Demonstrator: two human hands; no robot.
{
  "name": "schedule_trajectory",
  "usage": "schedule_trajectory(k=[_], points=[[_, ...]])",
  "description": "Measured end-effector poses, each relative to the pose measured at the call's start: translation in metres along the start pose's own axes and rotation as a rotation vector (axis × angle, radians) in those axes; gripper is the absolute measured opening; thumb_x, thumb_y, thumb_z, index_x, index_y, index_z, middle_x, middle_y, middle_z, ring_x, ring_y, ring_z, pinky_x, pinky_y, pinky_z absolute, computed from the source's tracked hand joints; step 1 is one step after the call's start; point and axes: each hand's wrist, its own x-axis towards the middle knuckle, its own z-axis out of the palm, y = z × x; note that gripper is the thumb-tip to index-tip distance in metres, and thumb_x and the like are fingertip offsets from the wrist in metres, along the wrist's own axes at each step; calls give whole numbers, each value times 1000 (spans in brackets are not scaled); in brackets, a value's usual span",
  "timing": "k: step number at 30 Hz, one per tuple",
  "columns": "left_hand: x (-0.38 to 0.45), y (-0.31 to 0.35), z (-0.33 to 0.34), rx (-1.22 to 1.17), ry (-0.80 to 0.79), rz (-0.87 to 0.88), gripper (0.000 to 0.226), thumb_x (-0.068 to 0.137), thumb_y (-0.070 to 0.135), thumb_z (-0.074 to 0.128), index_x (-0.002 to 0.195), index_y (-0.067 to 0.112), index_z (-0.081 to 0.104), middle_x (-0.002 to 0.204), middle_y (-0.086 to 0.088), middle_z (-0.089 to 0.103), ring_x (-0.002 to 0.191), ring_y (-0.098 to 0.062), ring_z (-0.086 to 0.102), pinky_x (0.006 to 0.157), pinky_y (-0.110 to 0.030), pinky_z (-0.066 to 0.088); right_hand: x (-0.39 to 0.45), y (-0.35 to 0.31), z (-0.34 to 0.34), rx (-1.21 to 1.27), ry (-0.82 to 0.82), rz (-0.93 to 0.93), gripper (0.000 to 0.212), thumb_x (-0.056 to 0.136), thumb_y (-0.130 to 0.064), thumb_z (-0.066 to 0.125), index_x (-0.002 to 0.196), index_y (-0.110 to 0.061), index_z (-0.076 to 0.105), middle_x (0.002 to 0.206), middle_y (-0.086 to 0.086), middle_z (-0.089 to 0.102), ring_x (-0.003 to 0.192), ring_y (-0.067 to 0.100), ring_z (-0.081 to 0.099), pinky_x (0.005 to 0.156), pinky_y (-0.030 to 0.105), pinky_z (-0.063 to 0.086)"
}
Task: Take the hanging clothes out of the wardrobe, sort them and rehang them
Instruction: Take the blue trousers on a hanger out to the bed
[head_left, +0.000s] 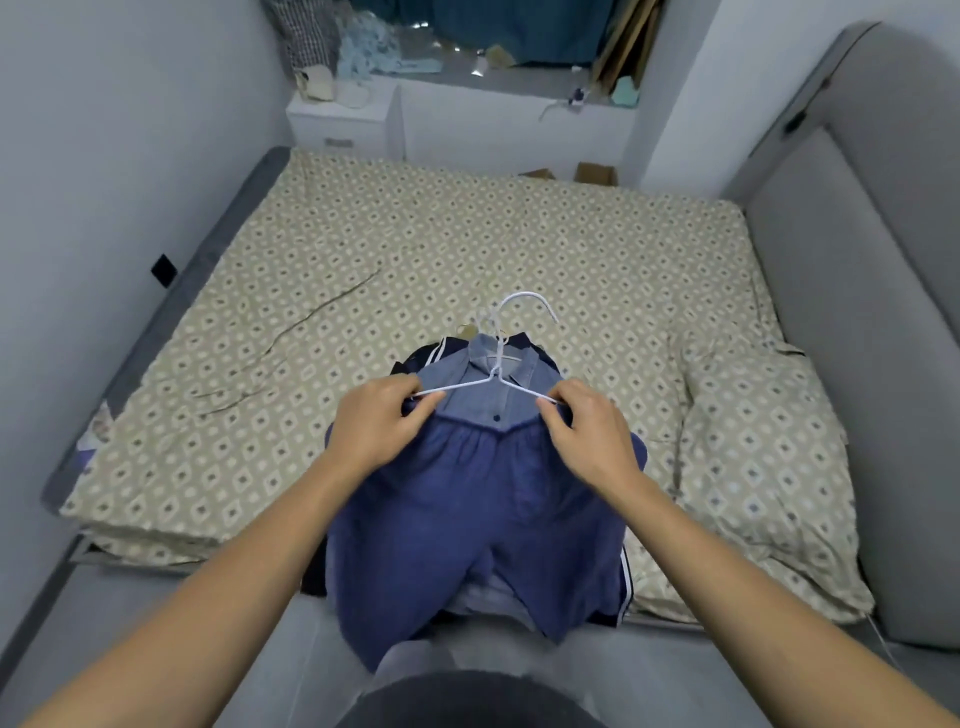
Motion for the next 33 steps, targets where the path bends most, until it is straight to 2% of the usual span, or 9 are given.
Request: schedule_trajectory(k=[5, 9, 11, 14, 17, 20, 24, 29, 33], points=[[87, -38, 29, -15, -102, -17, 42, 98, 56, 52, 70, 26, 47, 67, 8, 52, 68, -21, 54, 57, -34, 38, 83, 19, 29, -54, -60, 59, 22, 104, -35, 52, 90, -19, 59, 88, -4, 59, 83, 24, 59, 70, 43, 50], [138, -60, 69, 9, -190, -48, 47, 101, 53, 54, 65, 28, 38, 66, 7, 51, 70, -25, 58, 56, -36, 41, 135, 48, 51, -94, -123, 95, 23, 105, -34, 50, 86, -21, 53, 88, -4, 57, 82, 24, 58, 70, 44, 49], [160, -68, 92, 44, -230, -73, 48, 102, 53, 53, 65, 26, 39, 66, 8, 49, 72, -27, 59, 58, -36, 39, 162, 67, 64, -107, -161, 106, 22, 105, -32, 50, 86, -20, 53, 90, -2, 57, 82, 25, 57, 69, 42, 48], [188, -75, 125, 162, -286, -100, 43, 103, 52, 51, 71, 24, 49, 72, 4, 55, 84, -31, 59, 75, -41, 40, 198, 98, 88, -85, -212, 119, 20, 104, -28, 49, 88, -18, 52, 87, 0, 57, 79, 25, 56, 68, 45, 50], [214, -82, 164, 269, -354, -200, 44, 105, 56, 41, 86, 22, 61, 91, -2, 66, 98, -30, 58, 87, -46, 40, 230, 131, 116, -66, -251, 138, 19, 104, -23, 47, 88, -15, 52, 85, 2, 55, 76, 25, 54, 69, 50, 50], [239, -88, 202, 294, -413, -291, 41, 107, 50, 41, 110, 19, 66, 111, -7, 61, 111, -31, 54, 92, -47, 41, 257, 162, 141, -46, -287, 163, 13, 105, -21, 48, 104, -16, 59, 99, 3, 58, 92, 25, 55, 79, 49, 52], [253, -86, 224, 316, -446, -419, 36, 104, 37, 47, 134, 20, 57, 128, -11, 49, 119, -33, 48, 95, -47, 44, 269, 186, 157, -78, -372, 158, 38, 105, -24, 50, 142, -15, 51, 134, 9, 52, 123, 29, 45, 98, 46, 48], [231, -65, 206, 347, -492, -322, 50, 104, 44, 46, 150, 27, 47, 135, -8, 49, 125, -30, 48, 100, -46, 43, 239, 189, 134, -121, -390, 164, 47, 106, -27, 50, 150, -15, 43, 139, 7, 51, 128, 28, 44, 102, 43, 47], [222, -41, 179, 366, -466, -173, 64, 99, 56, 32, 155, 27, 44, 141, -6, 52, 128, -29, 50, 103, -46, 44, 214, 182, 95, -139, -268, 176, 52, 104, -39, 48, 150, -15, 47, 141, 4, 54, 129, 28, 48, 102, 44, 48]])
